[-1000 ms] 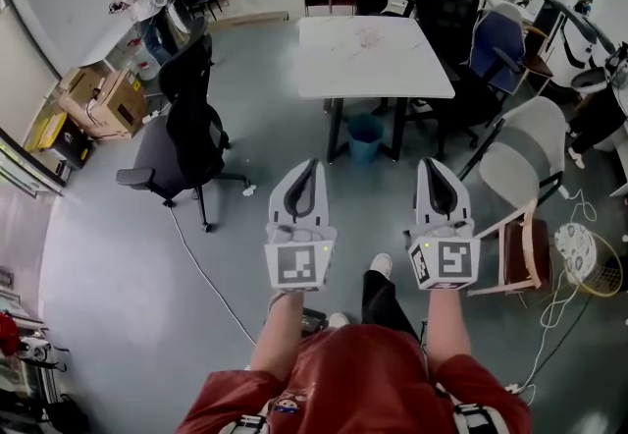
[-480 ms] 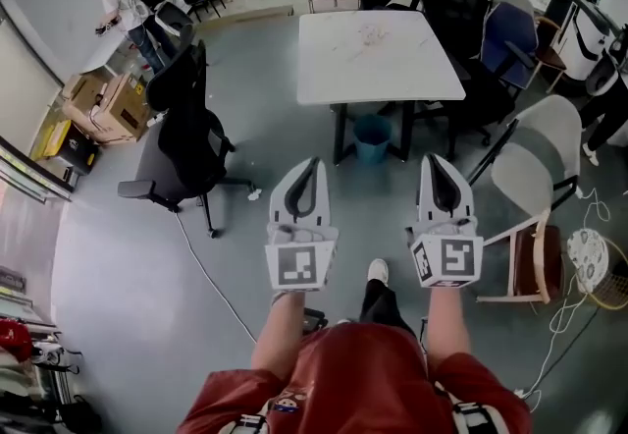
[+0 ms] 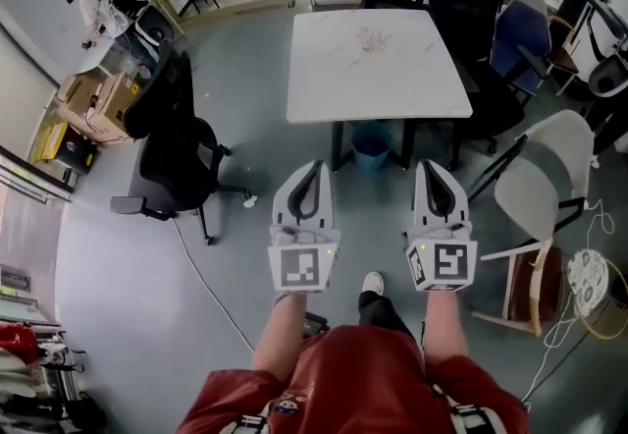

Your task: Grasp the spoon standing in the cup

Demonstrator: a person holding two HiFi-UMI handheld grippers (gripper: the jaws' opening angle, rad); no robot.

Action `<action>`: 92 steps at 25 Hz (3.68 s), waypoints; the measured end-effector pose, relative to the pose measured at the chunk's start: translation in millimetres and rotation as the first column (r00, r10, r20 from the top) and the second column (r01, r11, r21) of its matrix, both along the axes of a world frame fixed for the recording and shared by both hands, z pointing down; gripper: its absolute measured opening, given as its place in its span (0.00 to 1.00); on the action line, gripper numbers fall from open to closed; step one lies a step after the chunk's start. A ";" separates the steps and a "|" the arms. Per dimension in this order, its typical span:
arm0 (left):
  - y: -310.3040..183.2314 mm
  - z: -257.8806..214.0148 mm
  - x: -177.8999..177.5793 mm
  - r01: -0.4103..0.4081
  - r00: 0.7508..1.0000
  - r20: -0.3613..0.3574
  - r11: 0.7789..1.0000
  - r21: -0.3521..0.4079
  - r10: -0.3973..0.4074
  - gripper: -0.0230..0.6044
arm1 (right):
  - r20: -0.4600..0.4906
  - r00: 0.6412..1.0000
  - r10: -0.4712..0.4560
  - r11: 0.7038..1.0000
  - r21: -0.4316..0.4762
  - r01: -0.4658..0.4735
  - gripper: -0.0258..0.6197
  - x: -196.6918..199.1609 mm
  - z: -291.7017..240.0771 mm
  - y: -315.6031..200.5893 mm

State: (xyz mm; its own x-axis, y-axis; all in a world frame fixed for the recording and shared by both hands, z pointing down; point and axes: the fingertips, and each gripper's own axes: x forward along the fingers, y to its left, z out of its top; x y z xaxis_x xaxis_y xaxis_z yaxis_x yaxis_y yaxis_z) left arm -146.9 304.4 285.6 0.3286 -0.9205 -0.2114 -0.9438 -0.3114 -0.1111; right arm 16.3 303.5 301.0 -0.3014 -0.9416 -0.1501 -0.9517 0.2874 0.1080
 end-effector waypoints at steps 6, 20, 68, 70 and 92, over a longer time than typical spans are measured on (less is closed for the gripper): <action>-49.2 7.6 28.6 -0.006 1.000 0.008 0.999 -0.034 0.006 0.05 | 0.024 1.000 0.005 1.000 -0.026 -0.004 0.06 27.3 10.0 -46.4; -120.7 1.6 95.7 -0.014 0.999 0.034 0.999 -0.031 0.015 0.05 | 0.066 0.998 0.006 1.000 -0.018 -0.005 0.06 93.7 6.9 -118.1; -417.3 21.8 43.2 -0.006 1.000 -0.008 1.000 -0.028 0.006 0.05 | -0.001 1.000 -0.016 0.999 -0.042 0.016 0.06 32.4 20.0 -422.7; -435.4 28.5 36.8 -0.008 1.000 -0.011 0.999 -0.039 0.008 0.05 | -0.005 1.000 -0.012 0.998 -0.059 0.012 0.06 25.9 27.3 -441.0; -542.3 4.8 7.7 -0.053 0.997 -0.057 0.999 -0.009 0.053 0.05 | -0.025 0.999 0.049 0.998 -0.029 -0.049 0.06 8.6 3.1 -540.7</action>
State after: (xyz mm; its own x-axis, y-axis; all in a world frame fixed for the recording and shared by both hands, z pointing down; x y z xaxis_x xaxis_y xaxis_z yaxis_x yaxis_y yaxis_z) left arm -139.2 -238.0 290.5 0.3648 -0.9042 -0.2220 -0.9306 -0.3621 -0.0543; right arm 25.0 -237.3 304.1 -0.2579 -0.9593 -0.1150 -0.9620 0.2439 0.1232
